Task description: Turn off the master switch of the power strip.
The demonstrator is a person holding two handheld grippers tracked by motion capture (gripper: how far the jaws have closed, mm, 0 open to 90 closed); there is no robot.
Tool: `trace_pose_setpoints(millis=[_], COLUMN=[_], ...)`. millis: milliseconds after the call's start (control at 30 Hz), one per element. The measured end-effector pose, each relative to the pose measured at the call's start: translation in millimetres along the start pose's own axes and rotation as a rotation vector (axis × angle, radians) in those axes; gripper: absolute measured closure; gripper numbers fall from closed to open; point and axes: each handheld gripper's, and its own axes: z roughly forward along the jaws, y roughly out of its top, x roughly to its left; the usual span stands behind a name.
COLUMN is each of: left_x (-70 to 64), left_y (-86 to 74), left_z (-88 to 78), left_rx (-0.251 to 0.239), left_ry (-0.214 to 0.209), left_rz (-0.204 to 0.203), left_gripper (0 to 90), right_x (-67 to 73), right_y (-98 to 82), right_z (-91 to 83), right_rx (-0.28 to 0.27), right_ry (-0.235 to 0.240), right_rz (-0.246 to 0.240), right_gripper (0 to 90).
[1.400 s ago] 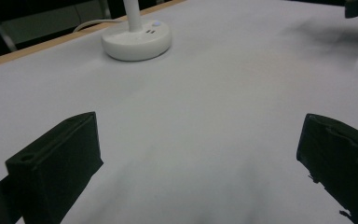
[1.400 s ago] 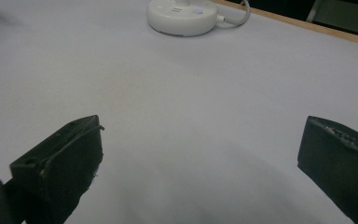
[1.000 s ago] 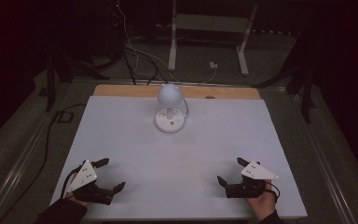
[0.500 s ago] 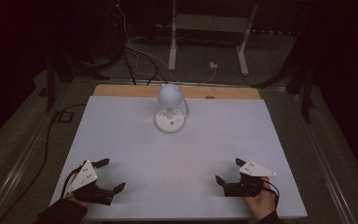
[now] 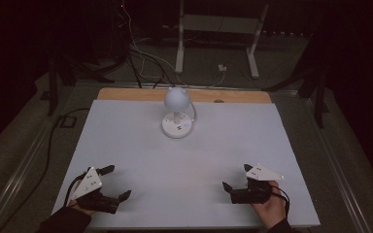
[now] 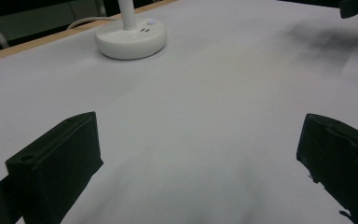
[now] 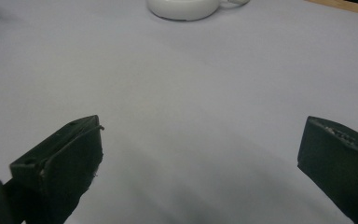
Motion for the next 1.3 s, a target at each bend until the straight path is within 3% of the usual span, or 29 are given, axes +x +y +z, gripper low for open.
trace_pose_setpoints(millis=[1033, 1300], left_x=[-1.3, -2.0], left_y=[0.9, 1.3], left_z=[0.5, 0.2], left_rx=[0.0, -0.003], left_ry=[-0.014, -0.02], left_rz=[0.0, 0.002], left_gripper=[0.3, 0.3], right_x=[-4.5, -5.9], right_y=[75.6, 86.0], right_z=[3.3, 6.6], right_rx=[-0.097, -0.104], right_ry=[0.016, 0.026], right_rz=[-0.042, -0.045], right_gripper=[0.0, 0.0])
